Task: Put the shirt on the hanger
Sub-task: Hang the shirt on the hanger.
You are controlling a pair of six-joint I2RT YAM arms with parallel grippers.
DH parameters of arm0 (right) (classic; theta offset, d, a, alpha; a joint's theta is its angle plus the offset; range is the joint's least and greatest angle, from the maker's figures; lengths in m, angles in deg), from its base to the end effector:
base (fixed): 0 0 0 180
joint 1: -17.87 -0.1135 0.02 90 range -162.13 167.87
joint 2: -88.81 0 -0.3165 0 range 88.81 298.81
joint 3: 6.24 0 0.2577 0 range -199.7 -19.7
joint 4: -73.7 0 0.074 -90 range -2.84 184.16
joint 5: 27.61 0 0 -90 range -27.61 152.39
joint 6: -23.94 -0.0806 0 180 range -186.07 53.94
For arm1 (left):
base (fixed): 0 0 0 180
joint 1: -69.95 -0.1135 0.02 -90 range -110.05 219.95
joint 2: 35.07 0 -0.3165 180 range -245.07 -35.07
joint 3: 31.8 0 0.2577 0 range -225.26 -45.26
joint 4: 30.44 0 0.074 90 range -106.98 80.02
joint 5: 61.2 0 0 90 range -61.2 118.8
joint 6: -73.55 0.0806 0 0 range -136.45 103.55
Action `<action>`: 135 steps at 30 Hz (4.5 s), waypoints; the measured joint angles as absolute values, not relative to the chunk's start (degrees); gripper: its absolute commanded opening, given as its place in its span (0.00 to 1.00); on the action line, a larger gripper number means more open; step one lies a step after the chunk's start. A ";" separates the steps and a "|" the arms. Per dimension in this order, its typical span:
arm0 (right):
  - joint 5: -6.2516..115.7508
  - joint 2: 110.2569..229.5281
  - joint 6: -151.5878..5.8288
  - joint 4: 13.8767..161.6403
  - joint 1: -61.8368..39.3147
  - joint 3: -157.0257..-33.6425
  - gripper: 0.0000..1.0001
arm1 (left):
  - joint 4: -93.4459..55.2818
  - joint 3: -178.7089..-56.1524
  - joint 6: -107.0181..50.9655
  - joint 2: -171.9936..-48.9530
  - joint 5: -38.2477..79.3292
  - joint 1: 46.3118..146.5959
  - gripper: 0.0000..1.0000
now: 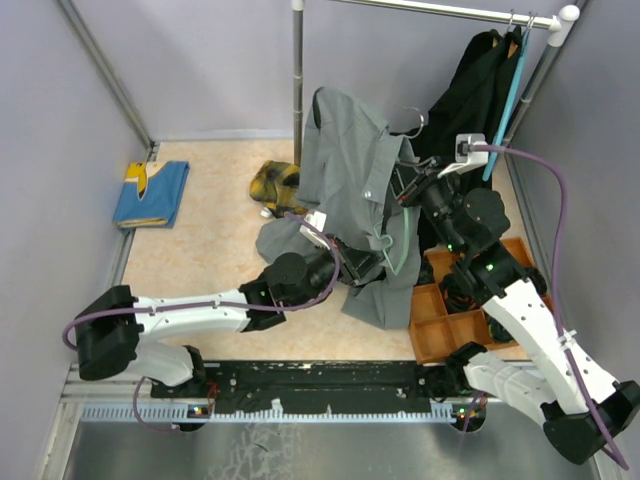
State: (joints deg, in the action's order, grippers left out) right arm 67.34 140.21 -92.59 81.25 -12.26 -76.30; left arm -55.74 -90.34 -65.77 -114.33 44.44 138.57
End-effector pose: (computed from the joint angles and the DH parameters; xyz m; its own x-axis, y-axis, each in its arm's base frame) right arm 0.1921 0.1035 0.4730 -0.0416 0.4904 -0.8705 -0.4564 0.7658 0.4532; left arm 0.1490 -0.3210 0.3454 -0.5868 -0.5045 -0.6334 0.5427 0.3356 -0.7700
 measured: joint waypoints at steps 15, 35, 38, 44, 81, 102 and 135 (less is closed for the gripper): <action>63.95 137.32 -89.70 76.70 -12.40 -72.87 0.00 | -45.64 -93.69 -61.33 -112.43 47.74 141.90 0.14; 59.82 129.32 -88.37 77.56 -12.24 -70.90 0.00 | -11.57 -104.61 -42.69 -99.40 54.78 144.15 0.83; 58.51 129.32 -87.71 79.13 -12.24 -70.29 0.00 | -8.25 -111.39 -37.94 -99.49 56.00 144.17 0.86; 58.58 129.32 -88.24 81.36 -12.24 -68.82 0.00 | -6.26 -124.50 -29.83 -103.23 60.29 144.19 0.90; 59.98 130.57 -90.21 82.72 -12.07 -66.97 0.00 | -4.55 -125.77 -25.24 -112.69 65.18 144.98 0.89; 59.67 129.94 -91.80 82.47 -12.07 -66.92 0.00 | -5.08 -131.37 -22.34 -123.34 76.70 144.96 0.50; 58.05 130.55 -93.13 75.94 -12.07 -63.56 0.00 | -6.67 -132.77 -16.33 -120.76 62.98 149.28 0.00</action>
